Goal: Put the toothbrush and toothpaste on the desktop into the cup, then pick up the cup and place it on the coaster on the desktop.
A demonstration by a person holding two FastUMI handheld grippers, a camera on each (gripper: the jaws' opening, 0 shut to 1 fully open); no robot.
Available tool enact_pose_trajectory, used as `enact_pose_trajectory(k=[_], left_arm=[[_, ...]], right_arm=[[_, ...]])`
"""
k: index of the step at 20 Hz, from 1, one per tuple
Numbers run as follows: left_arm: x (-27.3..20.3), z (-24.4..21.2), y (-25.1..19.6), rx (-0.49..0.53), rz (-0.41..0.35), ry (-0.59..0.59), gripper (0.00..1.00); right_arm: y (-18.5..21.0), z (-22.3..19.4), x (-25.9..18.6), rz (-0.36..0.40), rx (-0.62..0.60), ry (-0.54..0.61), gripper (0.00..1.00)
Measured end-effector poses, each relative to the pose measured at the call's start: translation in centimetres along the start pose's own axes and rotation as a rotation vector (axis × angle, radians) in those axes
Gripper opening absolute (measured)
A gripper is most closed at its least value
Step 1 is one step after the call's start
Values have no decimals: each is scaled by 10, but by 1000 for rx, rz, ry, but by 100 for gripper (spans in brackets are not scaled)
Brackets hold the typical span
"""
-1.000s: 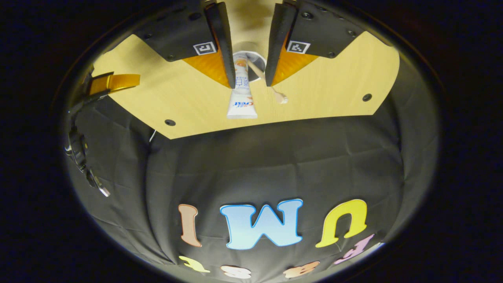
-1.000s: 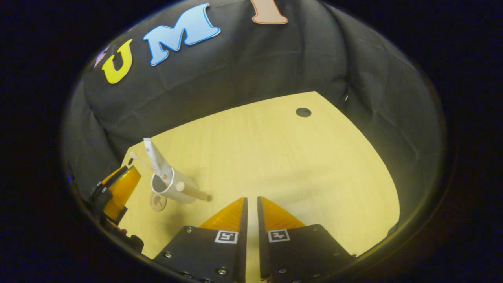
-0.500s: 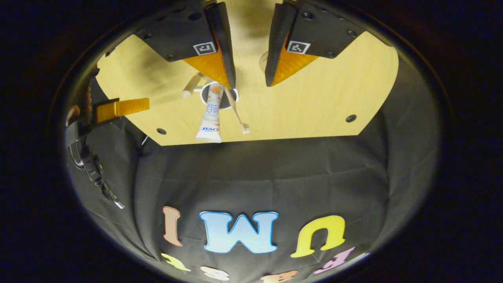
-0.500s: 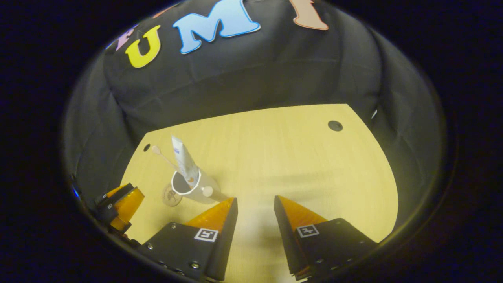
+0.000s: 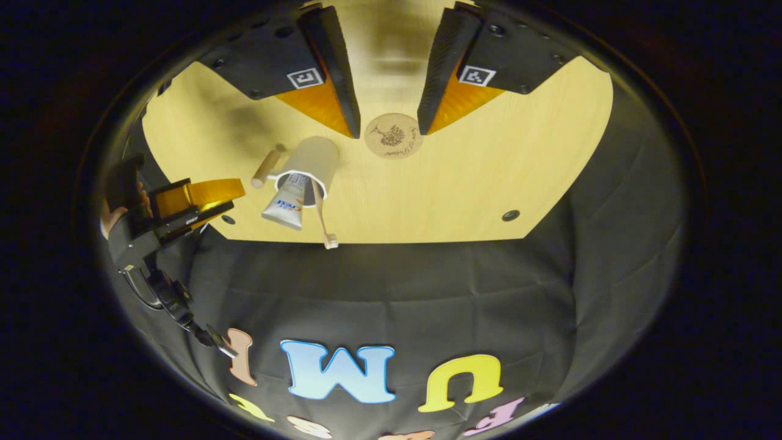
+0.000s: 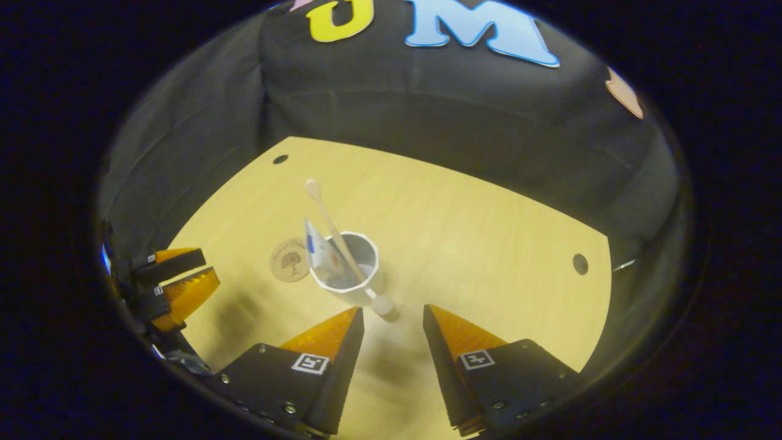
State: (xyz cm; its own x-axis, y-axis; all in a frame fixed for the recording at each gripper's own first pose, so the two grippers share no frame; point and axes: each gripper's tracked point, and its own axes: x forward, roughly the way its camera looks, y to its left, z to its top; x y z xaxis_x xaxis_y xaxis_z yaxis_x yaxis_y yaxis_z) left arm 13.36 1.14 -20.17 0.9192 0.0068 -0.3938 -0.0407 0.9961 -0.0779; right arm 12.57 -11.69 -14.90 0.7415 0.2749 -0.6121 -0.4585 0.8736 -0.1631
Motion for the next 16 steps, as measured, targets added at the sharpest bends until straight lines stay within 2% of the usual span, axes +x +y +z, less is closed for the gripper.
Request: enact_pose_trajectory(k=[1,5,6,7,8,9,10,15,16], left_arm=[[-3,-4,4,-3,6,6,72],[-11,-13,7,-13,11,26,76],[-10,-19,10,-16,17,34,79],[-11,-22,13,-19,26,40,87],[-13,-24,15,-25,37,44,87],[-15,-27,16,-31,41,49,89],[-16,-29,18,-36,48,52,95],[-20,-40,31,-68,94,79,95],[-20,-41,34,-77,104,83,95]], right_arm=[[2,-2,1,7,-32,18,63],[0,-3,5,33,-124,74,63],[-1,-3,6,36,-142,85,60],[-3,-4,7,41,-159,100,63],[-5,-4,8,43,-176,117,60],[-6,-6,11,48,-193,133,63],[-7,-6,13,53,-209,144,63],[-9,-11,25,82,-261,200,63],[-8,-12,27,88,-268,210,60]])
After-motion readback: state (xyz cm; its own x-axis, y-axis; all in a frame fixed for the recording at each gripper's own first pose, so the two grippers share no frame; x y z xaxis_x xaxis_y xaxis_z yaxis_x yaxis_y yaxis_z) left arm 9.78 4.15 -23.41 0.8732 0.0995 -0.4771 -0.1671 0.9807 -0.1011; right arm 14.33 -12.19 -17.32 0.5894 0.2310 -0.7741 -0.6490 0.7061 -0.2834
